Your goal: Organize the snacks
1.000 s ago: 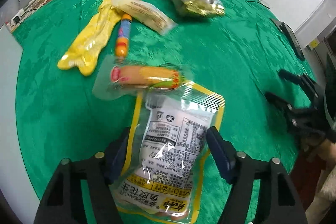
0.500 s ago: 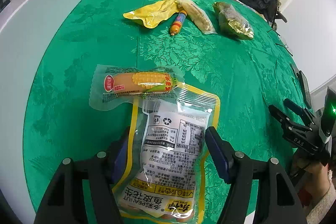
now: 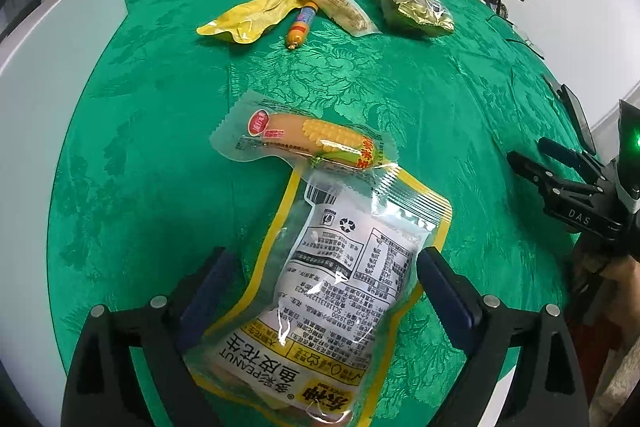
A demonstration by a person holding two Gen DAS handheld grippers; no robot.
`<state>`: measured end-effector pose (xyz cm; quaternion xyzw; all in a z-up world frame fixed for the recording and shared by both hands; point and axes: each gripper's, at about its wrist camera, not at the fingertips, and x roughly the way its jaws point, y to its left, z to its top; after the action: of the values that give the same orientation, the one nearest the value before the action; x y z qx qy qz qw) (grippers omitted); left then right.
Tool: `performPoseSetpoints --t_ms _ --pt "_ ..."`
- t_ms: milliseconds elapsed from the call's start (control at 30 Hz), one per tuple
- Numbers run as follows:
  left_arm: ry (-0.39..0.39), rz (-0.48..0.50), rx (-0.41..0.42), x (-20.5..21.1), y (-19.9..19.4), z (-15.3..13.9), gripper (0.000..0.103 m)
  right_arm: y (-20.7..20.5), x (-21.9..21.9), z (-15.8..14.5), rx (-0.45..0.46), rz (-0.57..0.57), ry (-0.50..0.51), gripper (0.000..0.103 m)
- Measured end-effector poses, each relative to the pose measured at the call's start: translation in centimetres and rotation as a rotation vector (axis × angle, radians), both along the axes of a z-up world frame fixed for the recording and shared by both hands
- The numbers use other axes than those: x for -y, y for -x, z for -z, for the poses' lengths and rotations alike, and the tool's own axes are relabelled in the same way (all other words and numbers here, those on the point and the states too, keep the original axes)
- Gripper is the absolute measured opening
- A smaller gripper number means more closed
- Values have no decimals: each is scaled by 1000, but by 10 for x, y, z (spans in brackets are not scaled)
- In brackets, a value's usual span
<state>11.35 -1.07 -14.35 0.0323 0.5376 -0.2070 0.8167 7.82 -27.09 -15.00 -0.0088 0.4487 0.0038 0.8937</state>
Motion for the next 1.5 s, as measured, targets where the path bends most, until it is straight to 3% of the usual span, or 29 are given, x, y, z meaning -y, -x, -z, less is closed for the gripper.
performPoseSetpoints --t_ms 100,233,300,400,500,567,600,667,767,833,933,1000,1067,1167,1300,1500 --pt "-17 1 7 3 1 1 93 -1 -2 -4 -22 -6 -6 90" --pt "-25 14 23 5 4 1 93 1 -38 -52 131 -245 -183 90" --pt "-22 15 21 4 5 1 93 -11 -65 -65 132 -378 -232 90" --pt "-22 22 21 3 7 1 93 -49 -119 -61 3 -557 -248 88" --pt "-17 15 24 2 9 1 93 -78 -169 -29 -177 -685 -163 85" --pt "-6 -2 28 0 11 2 93 -80 -186 -10 -278 -746 -107 47" --pt "-4 -10 34 0 12 2 93 -78 -187 -10 -262 -755 -80 44" --pt "-20 -24 49 2 15 2 94 -76 -180 -14 -259 -716 -80 35" --pt "-39 -112 60 2 17 3 94 -73 -146 -19 -215 -562 -30 24" --pt "-44 -206 65 0 16 4 94 -66 -112 -18 -195 -428 30 23" --pt "-18 -317 68 -4 14 4 94 -51 -62 -13 -172 -291 12 23" --pt "0 -342 60 -4 11 4 98 -40 -36 -12 -132 -226 -28 31" --pt "-3 -320 47 -1 9 5 100 -24 -14 -9 -70 -169 -95 71" --pt "18 -269 19 -1 6 4 100 -15 -2 -7 -38 -141 -125 73" --pt "116 -259 -32 -15 2 -4 100 -22 1 -7 -28 -138 -145 77" --pt "241 -238 -28 -32 1 -27 100 -20 3 -5 1 -116 -176 79"
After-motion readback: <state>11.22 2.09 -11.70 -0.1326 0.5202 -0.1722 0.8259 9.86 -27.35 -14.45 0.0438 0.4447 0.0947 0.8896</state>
